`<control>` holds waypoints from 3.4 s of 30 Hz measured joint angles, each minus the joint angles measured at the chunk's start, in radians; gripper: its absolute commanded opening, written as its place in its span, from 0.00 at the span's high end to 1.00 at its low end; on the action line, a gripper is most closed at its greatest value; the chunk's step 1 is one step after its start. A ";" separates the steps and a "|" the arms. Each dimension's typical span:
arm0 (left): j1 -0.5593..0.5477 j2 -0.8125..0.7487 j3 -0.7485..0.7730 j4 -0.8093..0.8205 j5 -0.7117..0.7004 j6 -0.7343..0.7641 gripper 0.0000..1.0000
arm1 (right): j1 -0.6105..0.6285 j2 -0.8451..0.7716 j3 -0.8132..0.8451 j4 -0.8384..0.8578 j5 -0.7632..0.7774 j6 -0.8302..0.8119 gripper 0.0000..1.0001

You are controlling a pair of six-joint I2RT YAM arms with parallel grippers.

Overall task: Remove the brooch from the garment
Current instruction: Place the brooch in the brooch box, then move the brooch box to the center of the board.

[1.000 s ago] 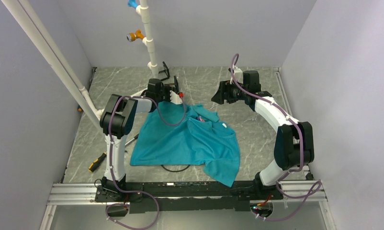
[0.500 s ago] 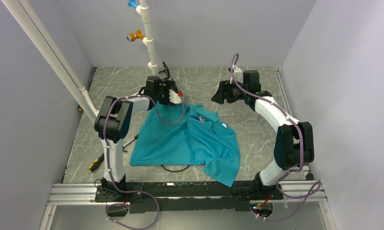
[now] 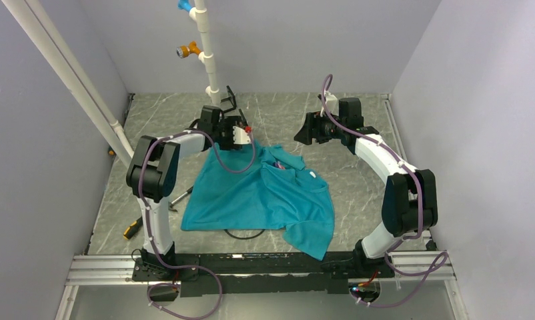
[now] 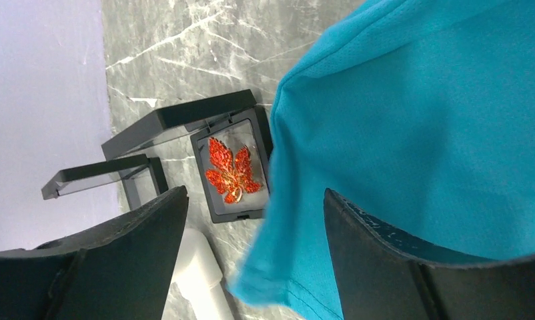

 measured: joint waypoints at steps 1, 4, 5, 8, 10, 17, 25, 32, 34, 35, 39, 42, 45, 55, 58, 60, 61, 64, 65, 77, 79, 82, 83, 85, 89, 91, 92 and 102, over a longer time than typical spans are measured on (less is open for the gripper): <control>0.003 -0.005 0.000 -0.011 0.008 -0.009 0.23 | 0.000 0.000 0.000 0.000 -0.003 0.000 0.27; 0.012 -0.024 0.000 -0.050 0.023 -0.041 0.24 | 0.000 0.000 0.000 0.002 -0.010 0.002 0.28; 0.014 -0.034 0.000 -0.060 0.029 -0.057 0.24 | 0.000 0.000 0.000 0.002 -0.010 0.004 0.28; 0.023 -0.079 0.000 -0.104 0.040 -0.118 0.25 | 0.004 0.004 0.006 0.001 -0.011 0.015 0.30; 0.029 -0.122 0.002 -0.150 0.044 -0.186 0.25 | 0.015 0.021 0.033 0.000 -0.006 0.018 0.32; 0.064 -0.305 -0.002 -0.336 0.137 -0.499 0.26 | 0.163 0.124 0.204 0.007 0.130 -0.037 0.41; 0.142 -0.595 -0.232 -0.473 0.283 -0.753 0.27 | 0.335 0.312 0.480 0.005 0.253 -0.087 0.49; 0.211 -0.743 -0.352 -0.523 0.309 -0.830 0.27 | 0.396 0.559 0.737 -0.006 0.389 -0.102 0.49; 0.218 -0.769 -0.362 -0.515 0.315 -0.848 0.27 | 0.409 0.626 0.787 -0.015 0.436 -0.121 0.49; 0.220 -0.781 -0.368 -0.510 0.320 -0.861 0.27 | 0.415 0.657 0.807 -0.023 0.460 -0.132 0.49; 0.225 -0.805 -0.391 -0.477 0.336 -0.896 0.27 | 0.433 0.734 0.848 -0.056 0.527 -0.167 0.50; 0.225 -0.807 -0.412 -0.455 0.347 -0.916 0.27 | 0.441 0.767 0.872 -0.067 0.551 -0.179 0.51; 0.227 -0.807 -0.433 -0.438 0.351 -0.927 0.27 | 0.445 0.783 0.897 -0.068 0.565 -0.185 0.52; 0.232 -0.822 -0.451 -0.404 0.352 -0.948 0.26 | 0.446 0.830 0.964 -0.067 0.616 -0.218 0.56; 0.234 -0.831 -0.452 -0.398 0.356 -0.950 0.26 | 0.446 0.841 0.968 -0.068 0.625 -0.228 0.56; 0.235 -0.834 -0.457 -0.394 0.360 -0.951 0.26 | 0.447 0.851 0.973 -0.069 0.628 -0.234 0.58; 0.236 -0.835 -0.461 -0.392 0.362 -0.953 0.26 | 0.447 0.856 0.975 -0.069 0.632 -0.237 0.59; 0.236 -0.835 -0.475 -0.387 0.362 -0.958 0.26 | 0.448 0.869 0.975 -0.068 0.642 -0.244 0.64; 0.237 -0.835 -0.479 -0.385 0.362 -0.958 0.26 | 0.448 0.874 0.975 -0.068 0.642 -0.246 0.65; 0.243 -0.840 -0.496 -0.372 0.375 -0.965 0.26 | 0.449 0.888 0.977 -0.062 0.669 -0.282 0.87; 0.244 -0.840 -0.496 -0.370 0.377 -0.965 0.26 | 0.449 0.888 0.977 -0.058 0.677 -0.295 0.89; 0.247 -0.840 -0.496 -0.369 0.378 -0.966 0.26 | 0.449 0.888 0.977 -0.049 0.692 -0.315 0.95; 0.248 -0.840 -0.496 -0.367 0.379 -0.966 0.26 | 0.448 0.888 0.977 -0.046 0.698 -0.319 0.97; 0.249 -0.840 -0.496 -0.362 0.385 -0.966 0.26 | 0.444 0.888 0.977 -0.040 0.703 -0.324 0.99; 0.252 -0.839 -0.496 -0.356 0.395 -0.969 0.26 | 0.434 0.888 0.978 -0.036 0.704 -0.322 1.00; 0.253 -0.838 -0.496 -0.356 0.398 -0.970 0.26 | 0.422 0.892 0.990 -0.038 0.703 -0.319 1.00; 0.253 -0.837 -0.496 -0.356 0.399 -0.970 0.26 | 0.413 0.895 1.000 -0.037 0.702 -0.315 1.00; 0.259 -0.804 -0.496 -0.355 0.407 -0.977 0.26 | 0.292 0.930 1.095 -0.036 0.692 -0.282 1.00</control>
